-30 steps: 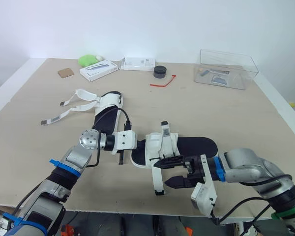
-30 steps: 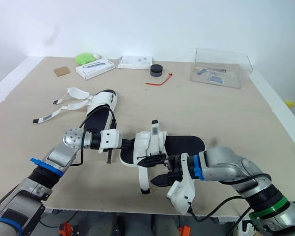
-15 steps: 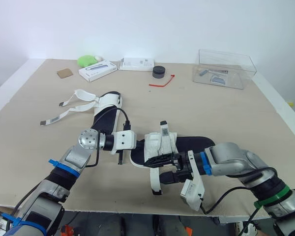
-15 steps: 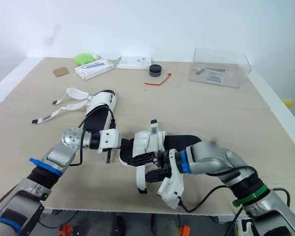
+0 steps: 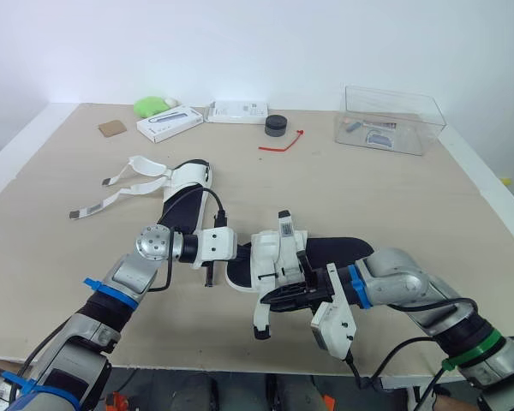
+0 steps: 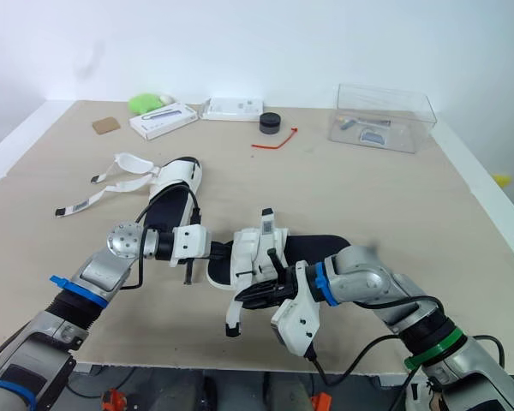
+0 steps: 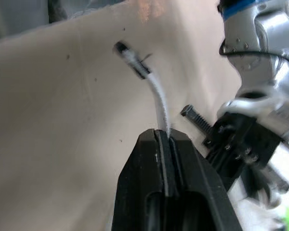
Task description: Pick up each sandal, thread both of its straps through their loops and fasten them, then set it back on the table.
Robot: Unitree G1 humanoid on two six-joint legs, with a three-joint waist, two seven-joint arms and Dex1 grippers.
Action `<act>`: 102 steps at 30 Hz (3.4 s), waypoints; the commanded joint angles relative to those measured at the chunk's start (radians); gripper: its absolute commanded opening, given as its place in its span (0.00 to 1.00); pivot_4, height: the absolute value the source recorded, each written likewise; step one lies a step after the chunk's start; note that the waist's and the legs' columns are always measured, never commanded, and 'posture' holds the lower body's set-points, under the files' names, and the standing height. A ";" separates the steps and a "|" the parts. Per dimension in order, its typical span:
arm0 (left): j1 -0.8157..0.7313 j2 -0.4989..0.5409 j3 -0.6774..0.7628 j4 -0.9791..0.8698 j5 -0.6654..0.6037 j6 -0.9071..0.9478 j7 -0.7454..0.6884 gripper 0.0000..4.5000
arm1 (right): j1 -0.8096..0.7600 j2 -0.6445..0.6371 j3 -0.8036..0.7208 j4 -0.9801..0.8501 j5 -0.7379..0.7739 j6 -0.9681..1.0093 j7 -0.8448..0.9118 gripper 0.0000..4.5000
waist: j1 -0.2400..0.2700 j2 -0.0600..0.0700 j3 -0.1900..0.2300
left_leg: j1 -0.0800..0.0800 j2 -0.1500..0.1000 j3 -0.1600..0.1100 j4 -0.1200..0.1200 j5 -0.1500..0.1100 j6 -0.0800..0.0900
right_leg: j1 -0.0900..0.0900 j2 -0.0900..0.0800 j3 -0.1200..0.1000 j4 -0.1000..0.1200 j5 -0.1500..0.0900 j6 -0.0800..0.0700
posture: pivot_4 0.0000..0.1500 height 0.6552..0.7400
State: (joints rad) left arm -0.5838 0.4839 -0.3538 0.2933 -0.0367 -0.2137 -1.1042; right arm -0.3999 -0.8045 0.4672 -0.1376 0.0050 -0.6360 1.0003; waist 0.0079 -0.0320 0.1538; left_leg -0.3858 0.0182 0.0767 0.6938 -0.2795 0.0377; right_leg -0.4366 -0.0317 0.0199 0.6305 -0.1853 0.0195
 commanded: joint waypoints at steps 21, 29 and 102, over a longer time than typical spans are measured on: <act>0.009 0.006 -0.021 0.051 0.056 0.012 0.007 0.00 | -0.163 0.242 -0.326 -0.124 0.630 1.487 -0.357 0.01 | 0.000 0.000 0.000 | -0.002 0.003 0.000 0.001 0.002 -0.002 | -0.002 0.002 -0.001 0.000 0.002 0.001 | 1.00 1.00; 0.020 0.006 -0.022 0.037 0.054 0.016 0.015 0.00 | -0.197 0.235 -0.321 -0.076 0.568 1.530 -0.364 0.01 | -0.001 0.000 0.000 | -0.003 0.003 0.000 0.001 0.003 -0.001 | -0.002 0.003 -0.001 0.000 0.001 0.004 | 1.00 1.00; 0.117 0.155 0.228 -0.440 -0.413 0.583 -0.149 0.99 | -0.464 0.199 -0.236 0.776 0.157 0.701 0.526 1.00 | -0.030 0.006 0.005 | -0.006 0.007 -0.001 -0.006 -0.002 0.003 | -0.008 0.011 0.002 0.000 -0.001 -0.003 | 1.00 1.00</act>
State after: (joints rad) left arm -0.4713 0.6264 -0.1524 -0.0964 -0.4248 0.3602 -1.2523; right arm -0.8433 -0.6112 0.2379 0.6539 0.1591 0.0838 1.5044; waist -0.0218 -0.0264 0.1584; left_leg -0.3916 0.0258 0.0759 0.6879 -0.2811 0.0406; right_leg -0.4442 -0.0207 0.0221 0.6305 -0.1861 0.0168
